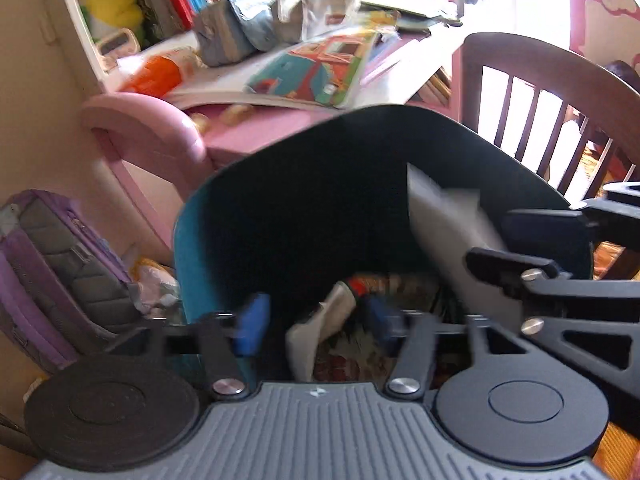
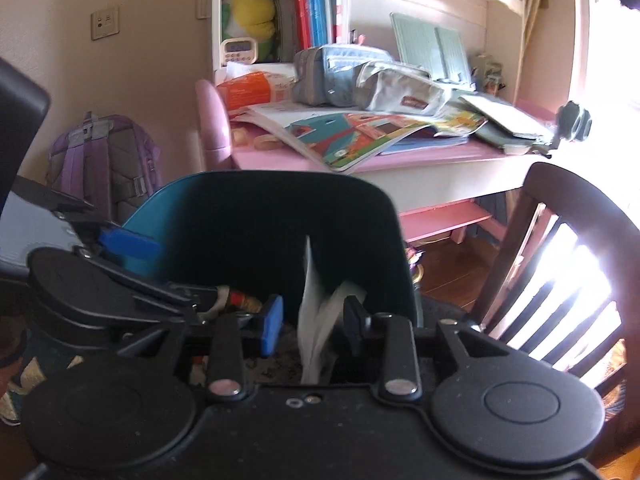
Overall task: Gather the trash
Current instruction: 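Open both tools over the green bin to drop the bag and tissue, then withdraw both open tools from the bin back toward the red plastic bag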
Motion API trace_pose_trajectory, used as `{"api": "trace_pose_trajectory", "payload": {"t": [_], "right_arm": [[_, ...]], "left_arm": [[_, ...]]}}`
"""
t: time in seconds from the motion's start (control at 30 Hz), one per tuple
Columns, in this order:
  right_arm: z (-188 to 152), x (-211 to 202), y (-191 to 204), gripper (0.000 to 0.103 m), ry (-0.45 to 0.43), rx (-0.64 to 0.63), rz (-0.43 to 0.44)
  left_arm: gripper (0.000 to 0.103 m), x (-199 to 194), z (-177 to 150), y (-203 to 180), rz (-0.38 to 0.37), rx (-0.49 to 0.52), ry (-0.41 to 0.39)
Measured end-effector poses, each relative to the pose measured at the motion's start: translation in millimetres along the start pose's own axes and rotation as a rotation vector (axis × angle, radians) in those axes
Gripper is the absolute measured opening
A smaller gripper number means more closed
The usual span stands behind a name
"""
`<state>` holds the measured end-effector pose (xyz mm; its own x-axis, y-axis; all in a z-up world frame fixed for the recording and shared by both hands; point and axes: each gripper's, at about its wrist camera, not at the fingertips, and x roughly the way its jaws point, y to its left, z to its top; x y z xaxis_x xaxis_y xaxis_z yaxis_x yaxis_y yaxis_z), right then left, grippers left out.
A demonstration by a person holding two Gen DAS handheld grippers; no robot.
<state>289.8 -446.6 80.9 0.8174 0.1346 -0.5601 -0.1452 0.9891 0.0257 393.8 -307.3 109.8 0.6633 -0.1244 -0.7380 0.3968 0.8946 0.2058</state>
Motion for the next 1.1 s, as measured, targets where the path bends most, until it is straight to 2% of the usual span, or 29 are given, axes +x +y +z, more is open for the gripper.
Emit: {"api": "trace_pose_trajectory", "payload": {"t": [0.03, 0.13, 0.2, 0.3, 0.63, 1.03, 1.1], "right_arm": [[0.3, -2.1, -1.3, 0.033, -0.003, 0.005, 0.007], [0.8, -11.1, -4.4, 0.046, -0.018, 0.018, 0.017], [1.1, -17.8, -3.8, 0.047, -0.029, 0.014, 0.025], [1.1, -31.1, -0.5, 0.049, -0.048, 0.006, 0.032], [3.8, -75.5, 29.6, 0.051, -0.099, -0.033, 0.099], [0.5, -112.2, 102.3, 0.055, -0.139, -0.11, 0.244], [-1.8, -113.3, 117.0, 0.056, -0.137, -0.121, 0.269]], "left_arm": [[0.073, -2.2, -0.5, 0.4, 0.008, -0.002, -0.01], [0.075, -9.1, -0.7, 4.9, -0.01, -0.025, -0.022], [0.082, -14.5, -1.3, 6.0, 0.012, -0.023, -0.027], [0.082, -26.8, -5.4, 7.8, 0.025, -0.015, -0.052], [0.082, -85.8, -31.1, 37.7, 0.001, -0.098, -0.153], [0.082, -157.7, -95.9, 104.6, 0.024, -0.214, -0.229], [0.086, -166.4, -110.1, 117.4, 0.026, -0.239, -0.232]]}}
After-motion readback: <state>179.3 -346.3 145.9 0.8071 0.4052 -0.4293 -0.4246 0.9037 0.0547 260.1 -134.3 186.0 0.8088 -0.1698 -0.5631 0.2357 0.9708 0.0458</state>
